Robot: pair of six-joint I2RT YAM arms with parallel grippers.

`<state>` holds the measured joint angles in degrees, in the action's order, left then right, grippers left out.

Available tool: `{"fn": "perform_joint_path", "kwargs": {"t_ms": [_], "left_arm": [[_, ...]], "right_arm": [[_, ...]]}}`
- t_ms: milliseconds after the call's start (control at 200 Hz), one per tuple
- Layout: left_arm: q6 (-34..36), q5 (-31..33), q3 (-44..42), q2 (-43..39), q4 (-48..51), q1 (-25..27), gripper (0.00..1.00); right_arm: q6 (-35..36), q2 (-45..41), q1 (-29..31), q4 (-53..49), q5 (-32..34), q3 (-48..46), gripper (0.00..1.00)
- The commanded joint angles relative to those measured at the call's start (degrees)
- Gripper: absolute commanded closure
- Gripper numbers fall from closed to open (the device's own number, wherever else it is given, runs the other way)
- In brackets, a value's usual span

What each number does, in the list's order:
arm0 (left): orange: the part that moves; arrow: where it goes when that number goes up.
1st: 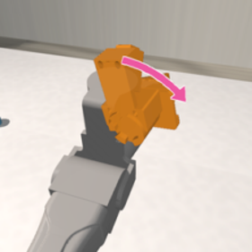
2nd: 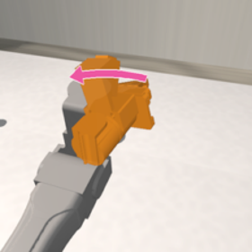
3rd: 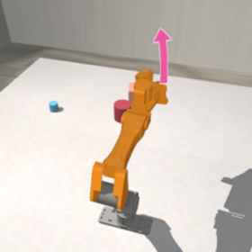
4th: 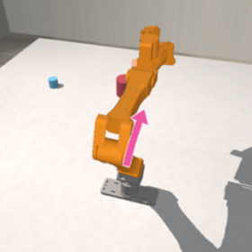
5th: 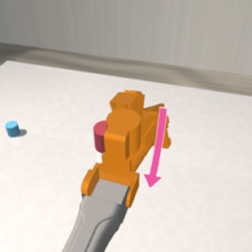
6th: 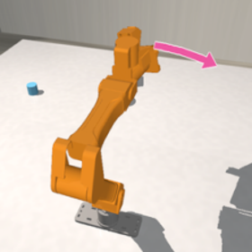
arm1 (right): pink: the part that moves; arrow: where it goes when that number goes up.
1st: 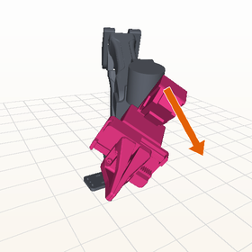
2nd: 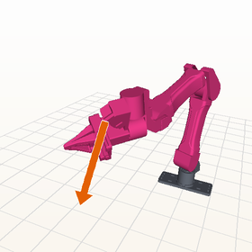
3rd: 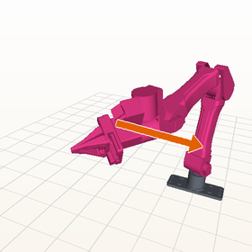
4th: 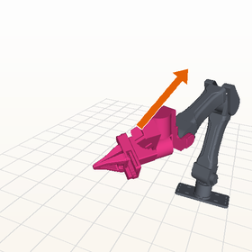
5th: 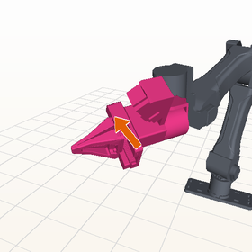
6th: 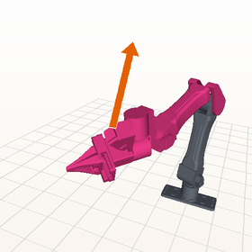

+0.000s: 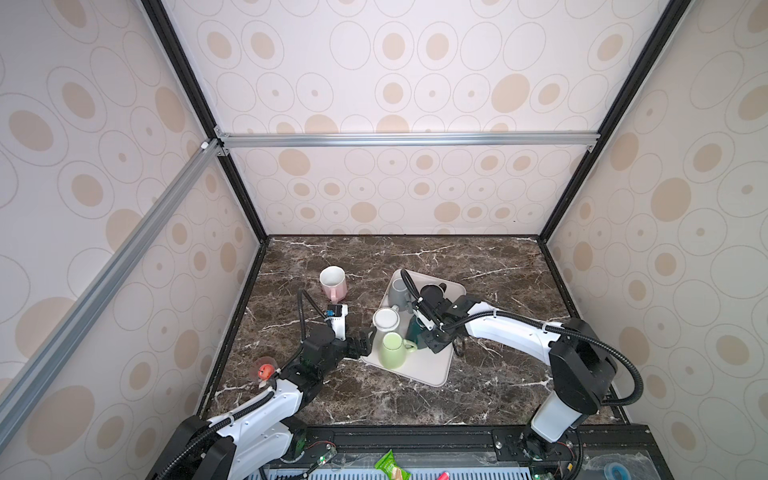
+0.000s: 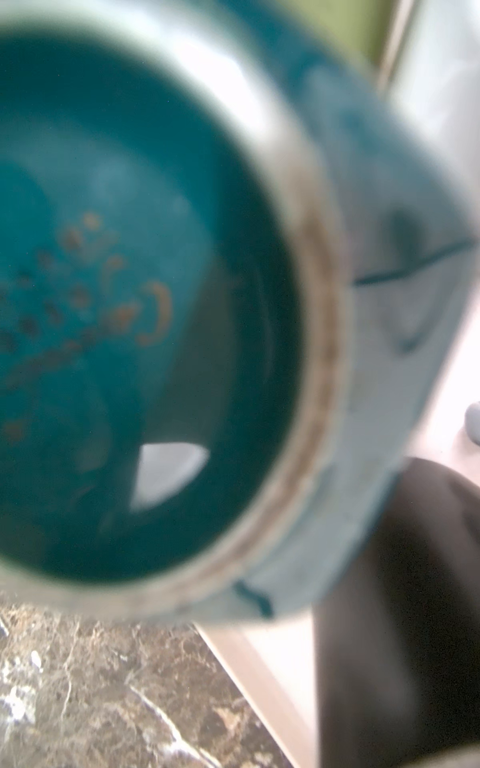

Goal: Turn the mug right side up
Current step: 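Lift the teal mug off the tray with the right gripper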

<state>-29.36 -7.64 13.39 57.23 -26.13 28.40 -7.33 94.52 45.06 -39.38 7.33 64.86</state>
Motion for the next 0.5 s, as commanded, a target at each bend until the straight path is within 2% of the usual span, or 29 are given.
{"fn": "perform_joint_path", "kwargs": {"t_ms": [0, 240, 495], "left_arm": [[-0.42, -0.1, 0.32, 0.29, -1.51, 0.46, 0.02], [-0.43, -0.18, 0.41, 0.18, -1.3, 0.6, 0.02], [-0.87, -0.97, 0.82, -0.26, -0.35, 0.63, 0.02]], "right_arm": [[-0.93, -4.73, 0.82, 4.75, -0.81, -0.96, 0.99], [-3.28, -10.87, 0.75, 7.13, -0.37, -4.54, 0.99], [-9.56, -18.85, 0.81, 9.31, -3.08, -8.49, 0.99]]}}
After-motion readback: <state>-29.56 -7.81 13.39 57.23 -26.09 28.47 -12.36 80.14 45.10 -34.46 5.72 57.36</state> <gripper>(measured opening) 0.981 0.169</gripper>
